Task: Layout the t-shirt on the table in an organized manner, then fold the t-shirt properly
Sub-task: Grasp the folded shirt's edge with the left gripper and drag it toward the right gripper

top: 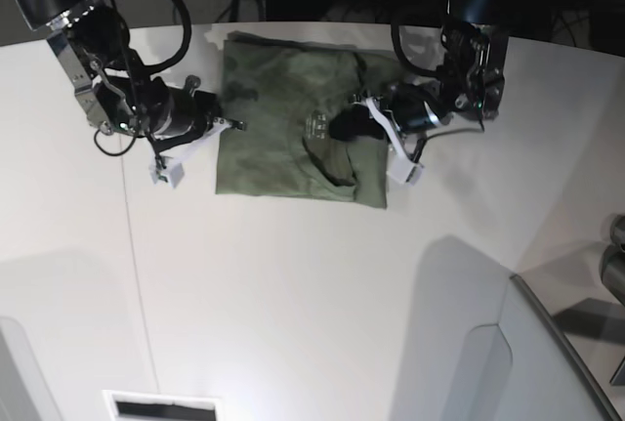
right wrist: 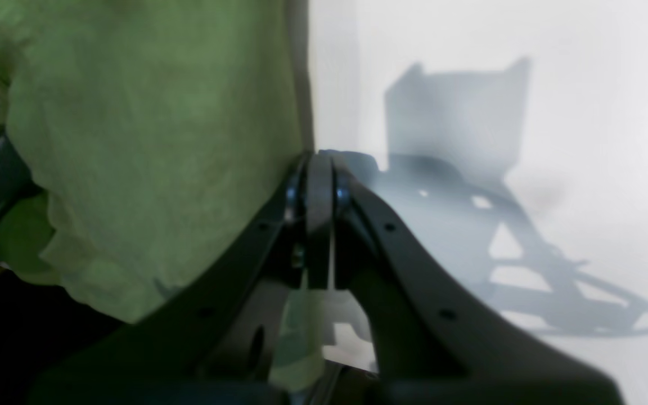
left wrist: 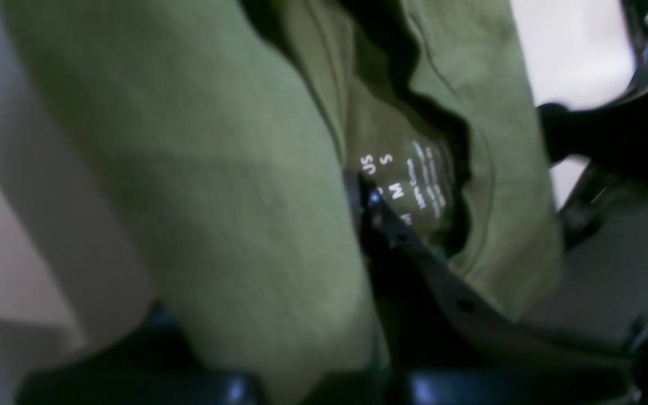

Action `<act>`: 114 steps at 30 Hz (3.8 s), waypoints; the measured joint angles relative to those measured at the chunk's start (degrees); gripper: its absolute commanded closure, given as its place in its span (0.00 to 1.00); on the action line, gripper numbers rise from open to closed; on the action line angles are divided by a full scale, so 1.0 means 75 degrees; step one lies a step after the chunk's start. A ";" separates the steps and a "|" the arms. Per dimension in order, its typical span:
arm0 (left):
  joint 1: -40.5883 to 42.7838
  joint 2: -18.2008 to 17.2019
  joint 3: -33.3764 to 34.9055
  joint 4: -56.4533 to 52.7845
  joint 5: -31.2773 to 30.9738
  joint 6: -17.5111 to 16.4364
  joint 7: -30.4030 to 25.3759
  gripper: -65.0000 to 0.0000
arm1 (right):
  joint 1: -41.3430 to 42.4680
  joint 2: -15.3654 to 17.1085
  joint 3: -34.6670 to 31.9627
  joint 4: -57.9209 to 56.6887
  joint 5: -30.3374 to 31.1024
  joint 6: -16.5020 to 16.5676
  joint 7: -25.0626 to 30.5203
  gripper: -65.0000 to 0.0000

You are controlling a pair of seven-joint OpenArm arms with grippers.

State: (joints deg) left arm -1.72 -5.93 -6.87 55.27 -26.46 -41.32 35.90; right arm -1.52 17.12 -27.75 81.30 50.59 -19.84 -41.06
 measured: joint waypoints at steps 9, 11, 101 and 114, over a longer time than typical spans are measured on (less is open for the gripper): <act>-0.0449 -0.0364 0.1422 0.0691 0.2302 0.0026 -0.0408 1.00 | -0.0105 0.0006 0.0003 0.0032 0.0003 -0.0006 0.0679 1.00; -0.0542 -0.0530 0.1993 0.0871 0.2474 0.0152 -0.0414 1.00 | -0.0356 -0.0058 0.0466 0.0061 0.0073 0.0012 0.0944 1.00; -0.3567 0.0090 0.8536 0.0341 0.3701 0.0880 -0.0073 0.46 | -0.2110 -0.0064 0.3450 0.2401 0.0029 -0.0726 0.1425 1.00; -0.4380 0.0067 0.8582 0.0318 0.3646 0.0708 0.0449 0.37 | -0.2113 -0.0061 0.3450 0.2401 0.0026 -0.0726 0.1419 1.00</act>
State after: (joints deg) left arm -34.57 -5.43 57.49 57.65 0.89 -36.01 39.27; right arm -17.37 16.67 -1.87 99.31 50.78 -25.28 -30.41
